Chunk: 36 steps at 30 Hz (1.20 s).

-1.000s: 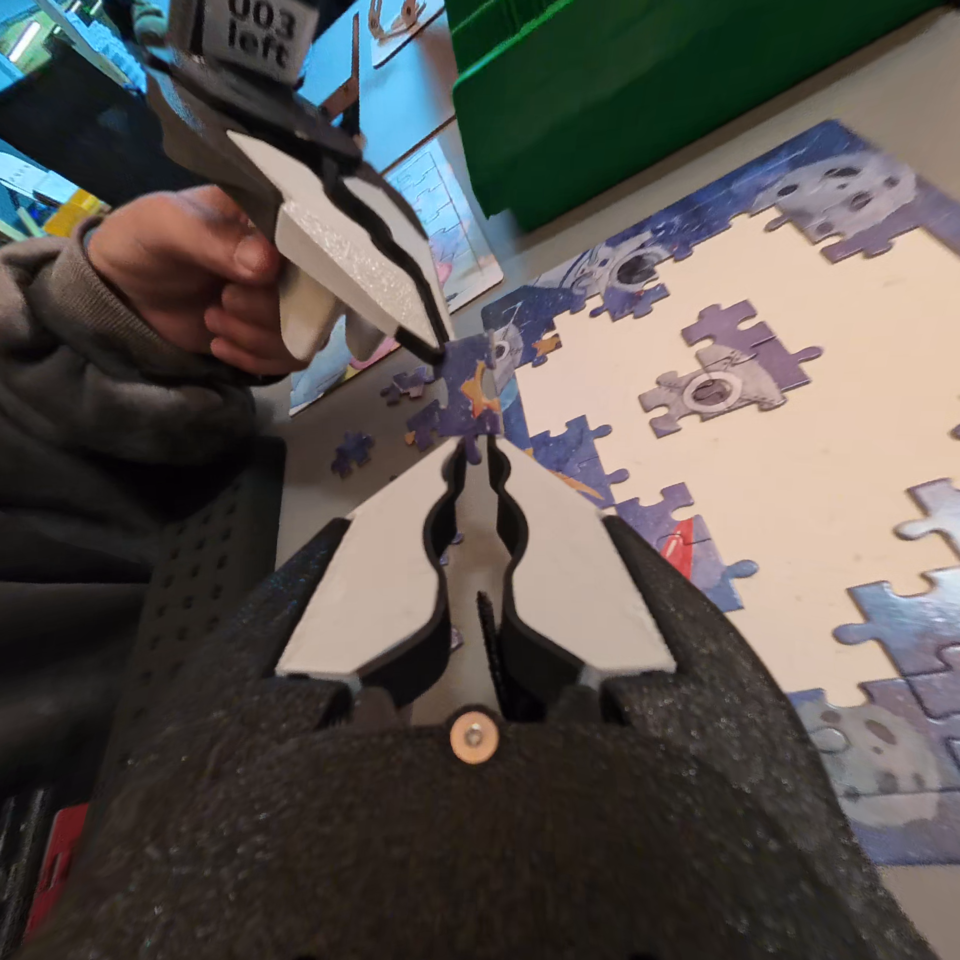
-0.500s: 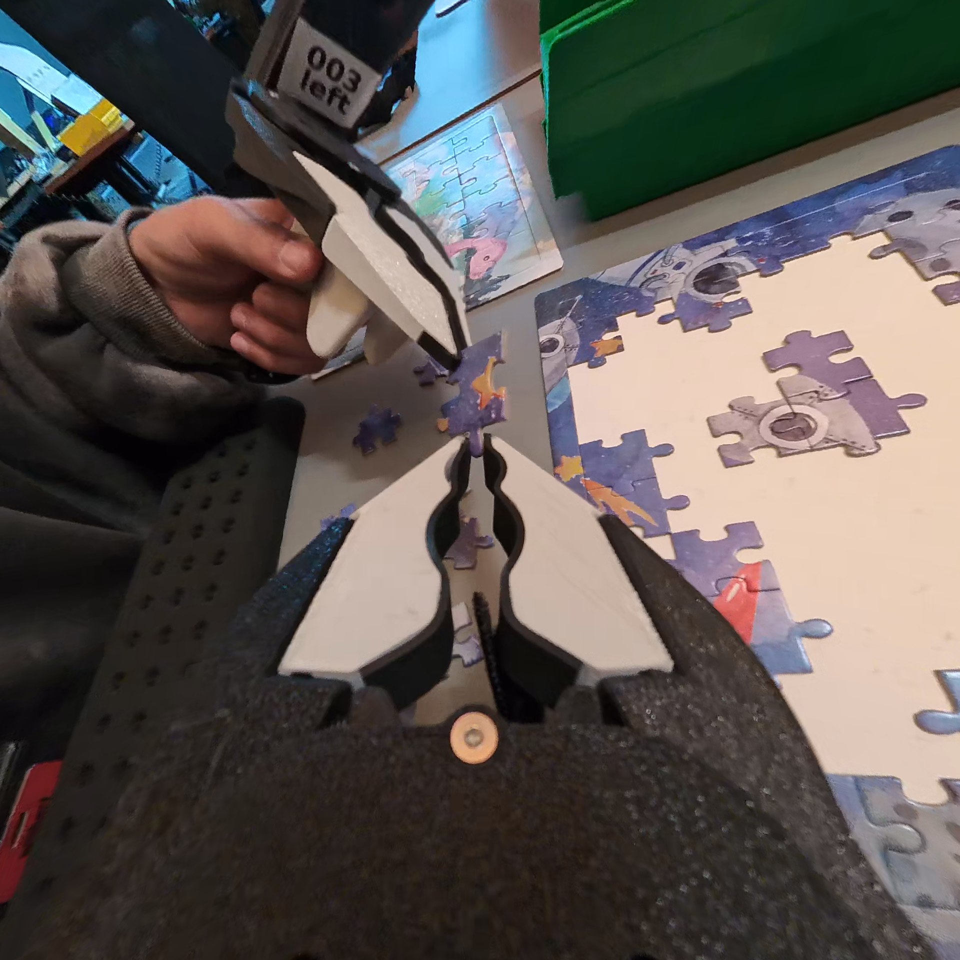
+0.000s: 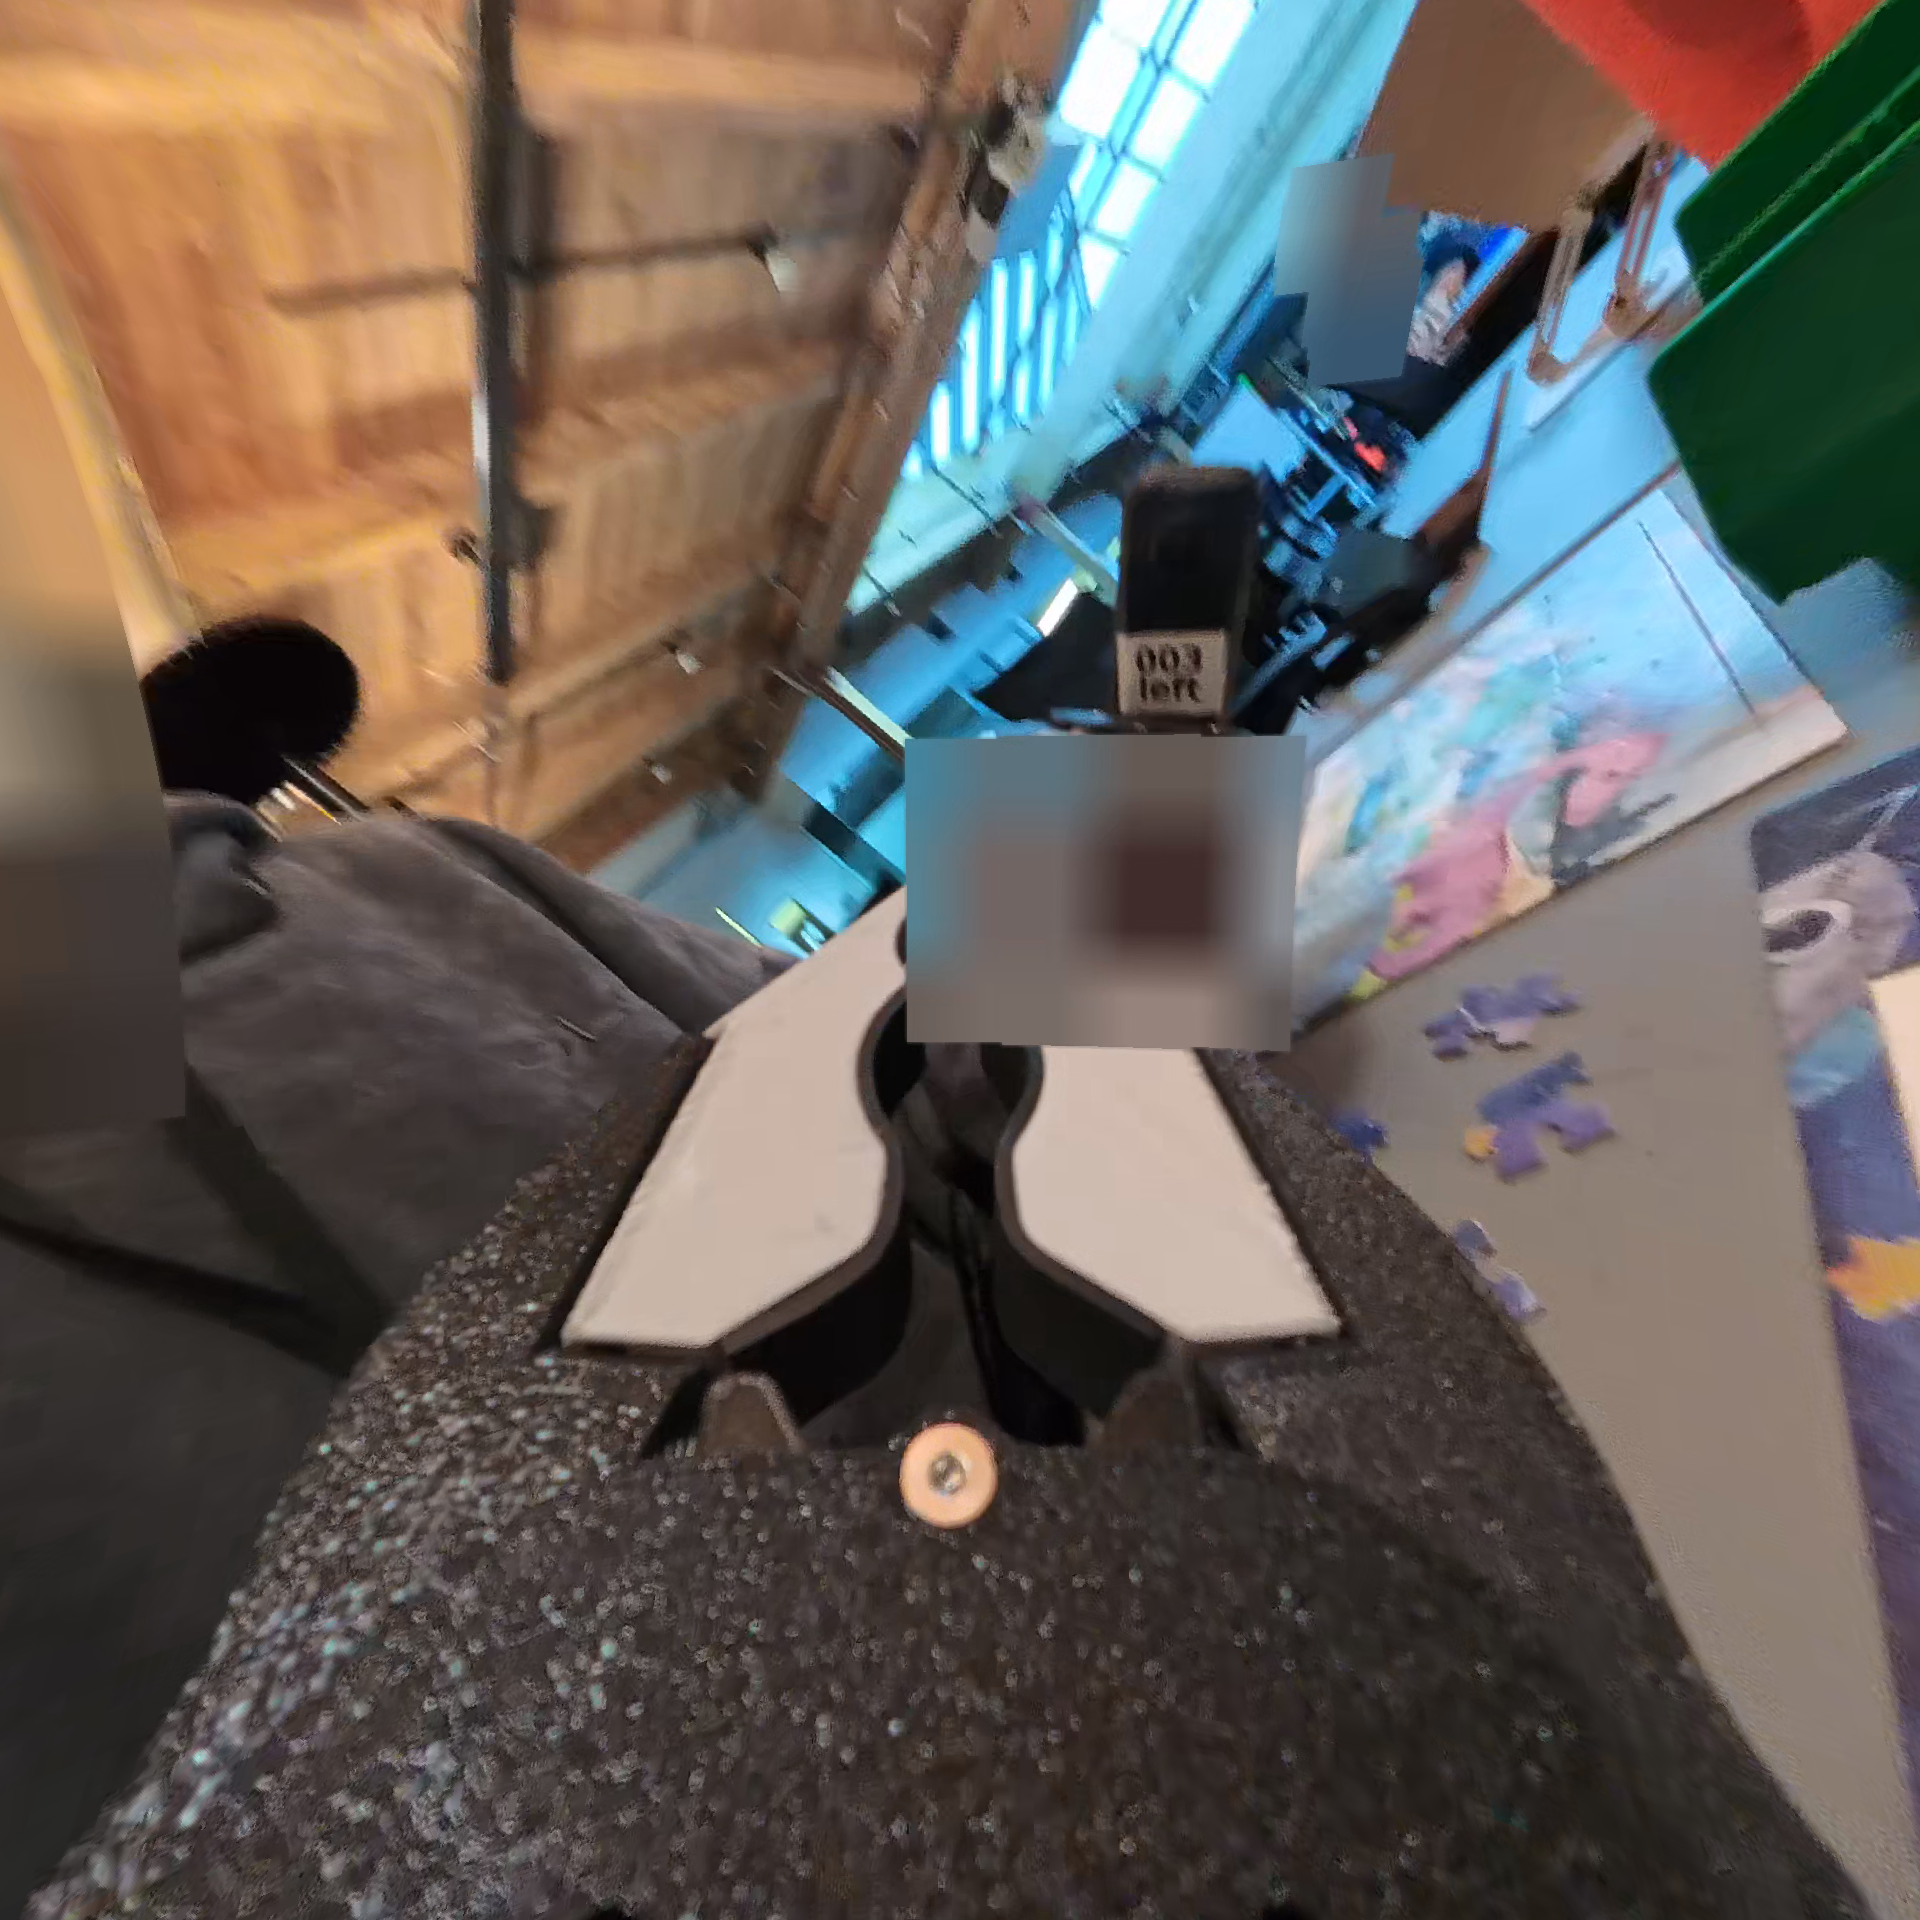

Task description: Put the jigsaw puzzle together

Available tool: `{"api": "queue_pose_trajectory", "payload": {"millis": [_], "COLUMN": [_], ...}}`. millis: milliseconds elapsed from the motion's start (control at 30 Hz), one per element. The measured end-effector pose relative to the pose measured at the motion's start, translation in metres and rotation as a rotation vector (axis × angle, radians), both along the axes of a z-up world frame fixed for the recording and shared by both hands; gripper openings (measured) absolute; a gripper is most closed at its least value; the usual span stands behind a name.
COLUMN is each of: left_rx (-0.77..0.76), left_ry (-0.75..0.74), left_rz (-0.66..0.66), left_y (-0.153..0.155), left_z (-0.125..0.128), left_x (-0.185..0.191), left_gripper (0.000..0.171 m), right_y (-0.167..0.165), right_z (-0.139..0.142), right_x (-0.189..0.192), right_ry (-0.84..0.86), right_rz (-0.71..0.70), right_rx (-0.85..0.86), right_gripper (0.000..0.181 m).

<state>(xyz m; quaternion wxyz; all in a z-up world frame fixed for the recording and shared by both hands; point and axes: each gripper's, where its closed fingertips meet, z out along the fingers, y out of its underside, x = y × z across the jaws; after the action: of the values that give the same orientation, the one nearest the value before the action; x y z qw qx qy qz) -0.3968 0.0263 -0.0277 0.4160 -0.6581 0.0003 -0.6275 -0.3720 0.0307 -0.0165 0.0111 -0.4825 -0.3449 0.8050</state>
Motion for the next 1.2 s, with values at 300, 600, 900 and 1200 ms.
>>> {"api": "queue_pose_trajectory", "payload": {"millis": [300, 600, 900, 1200], "left_rx": [-0.032, -0.031, -0.137, -0.196], "left_ry": [-0.084, -0.026, 0.293, 0.963], "left_rz": [0.206, 0.181, 0.280, 0.388], "left_y": [0.009, 0.005, 0.014, 0.045], "left_z": [-0.003, -0.010, -0.052, -0.090], "left_x": [-0.023, -0.002, -0.007, -0.066], "left_gripper": [0.001, 0.000, 0.008, 0.000], "right_y": [0.032, 0.014, 0.045, 0.077], "right_z": [-0.026, -0.017, -0.041, -0.130], "right_x": [-0.016, -0.023, -0.039, -0.076], "right_ry": [-0.191, -0.271, -0.496, -0.828], "right_rz": [-0.239, -0.193, -0.115, 0.057], "right_rx": [0.179, 0.289, 0.358, 0.440], "right_gripper": [0.032, 0.002, 0.002, 0.002]}}
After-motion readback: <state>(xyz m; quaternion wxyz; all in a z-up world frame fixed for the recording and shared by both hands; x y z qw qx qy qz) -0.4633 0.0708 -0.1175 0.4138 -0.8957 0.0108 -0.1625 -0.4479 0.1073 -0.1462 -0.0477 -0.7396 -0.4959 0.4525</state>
